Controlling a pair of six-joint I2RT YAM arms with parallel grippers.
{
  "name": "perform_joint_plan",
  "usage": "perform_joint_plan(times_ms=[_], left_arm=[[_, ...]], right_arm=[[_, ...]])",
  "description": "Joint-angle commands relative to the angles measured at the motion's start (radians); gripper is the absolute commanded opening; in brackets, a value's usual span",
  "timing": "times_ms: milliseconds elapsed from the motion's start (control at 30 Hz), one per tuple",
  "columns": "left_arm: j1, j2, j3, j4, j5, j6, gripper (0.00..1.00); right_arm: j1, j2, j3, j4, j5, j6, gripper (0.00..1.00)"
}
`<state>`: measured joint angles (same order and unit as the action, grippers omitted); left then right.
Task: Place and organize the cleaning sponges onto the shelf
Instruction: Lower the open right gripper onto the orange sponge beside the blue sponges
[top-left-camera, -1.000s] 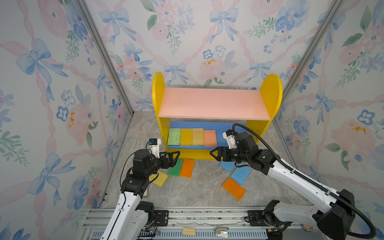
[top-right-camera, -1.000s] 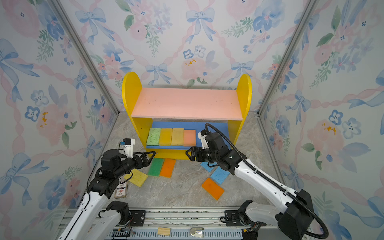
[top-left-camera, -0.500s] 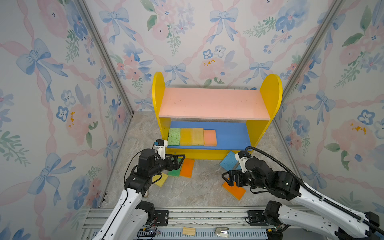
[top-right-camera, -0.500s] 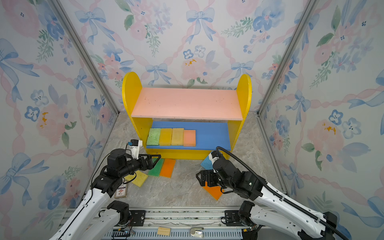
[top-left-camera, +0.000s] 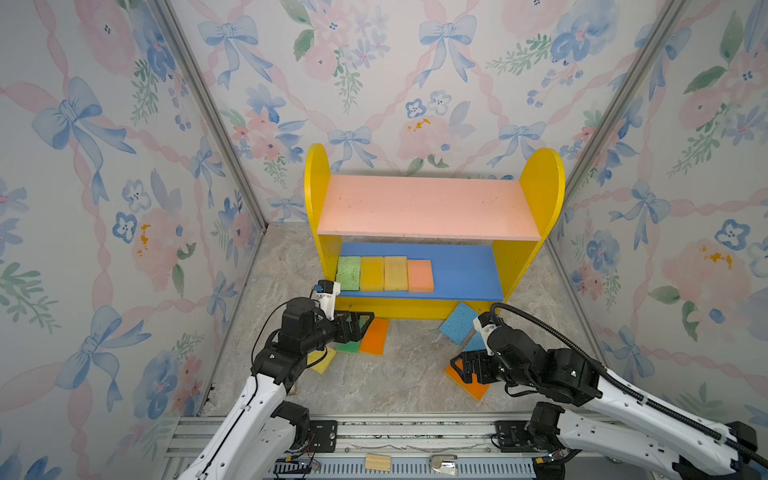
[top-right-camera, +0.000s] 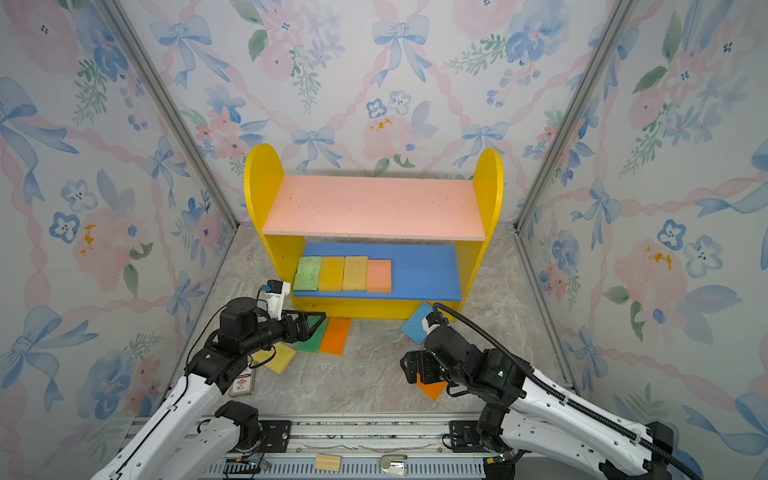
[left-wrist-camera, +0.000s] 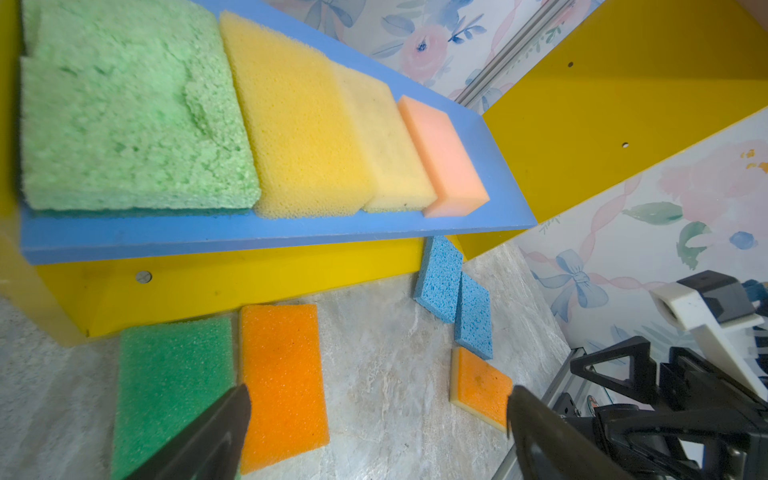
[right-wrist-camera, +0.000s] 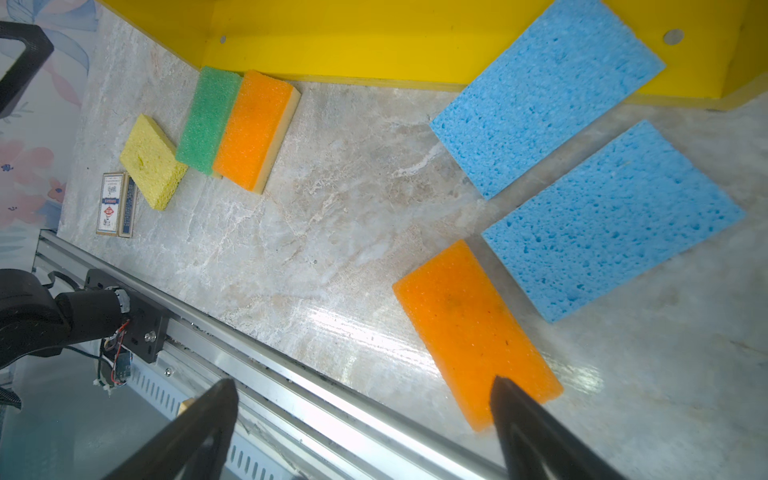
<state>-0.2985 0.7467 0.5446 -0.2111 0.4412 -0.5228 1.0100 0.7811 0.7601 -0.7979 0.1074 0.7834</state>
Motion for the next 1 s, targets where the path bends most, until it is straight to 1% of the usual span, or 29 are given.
perform_joint_plan(times_ms=[0,133,267,367,433,500,567,633,700,767,867,967], left_arm=[[-0.013,0.020,-0.019,-0.004,-0.016,0.019,0.98],[-0.015,0.045,-0.020,-0.004,-0.026,0.014,0.98],[-0.019,0.054,-0.024,-0.003,-0.040,0.004,0.98],[-0.022,0.059,-0.020,-0.004,-0.038,0.003,0.98],[-0.025,0.065,-0.019,-0.004,-0.030,-0.003,0.98],[-0.037,0.067,-0.016,-0.005,-0.021,-0.017,0.98],[-0.068,0.072,-0.018,-0.006,-0.030,-0.045,0.98],[-0.089,0.081,-0.034,0.003,-0.013,-0.094,0.98],[-0.133,0.085,-0.055,0.022,-0.017,-0.144,0.98],[-0.209,0.068,-0.067,0.035,-0.069,-0.179,0.98],[-0.303,0.037,-0.078,0.050,-0.154,-0.232,0.98],[-0.349,0.013,-0.110,0.091,-0.162,-0.291,0.98]], right_arm=[[-0.001,0.018,-0.022,0.019,0.034,-0.029,0.97],[-0.060,0.063,-0.044,0.051,0.018,-0.042,0.97],[-0.163,0.130,-0.064,0.096,-0.068,-0.068,0.97],[-0.227,0.187,-0.062,0.081,-0.118,-0.090,0.97],[-0.246,0.215,-0.069,0.079,-0.140,-0.093,0.97],[-0.268,0.238,-0.089,0.095,-0.186,-0.093,0.97],[-0.305,0.248,-0.116,0.109,-0.228,-0.092,0.97],[-0.341,0.244,-0.146,0.129,-0.252,-0.097,0.97],[-0.385,0.246,-0.172,0.150,-0.281,-0.109,0.97],[-0.421,0.256,-0.189,0.164,-0.303,-0.126,0.97],[-0.443,0.278,-0.199,0.167,-0.306,-0.149,0.97],[-0.467,0.295,-0.215,0.182,-0.325,-0.153,0.97]])
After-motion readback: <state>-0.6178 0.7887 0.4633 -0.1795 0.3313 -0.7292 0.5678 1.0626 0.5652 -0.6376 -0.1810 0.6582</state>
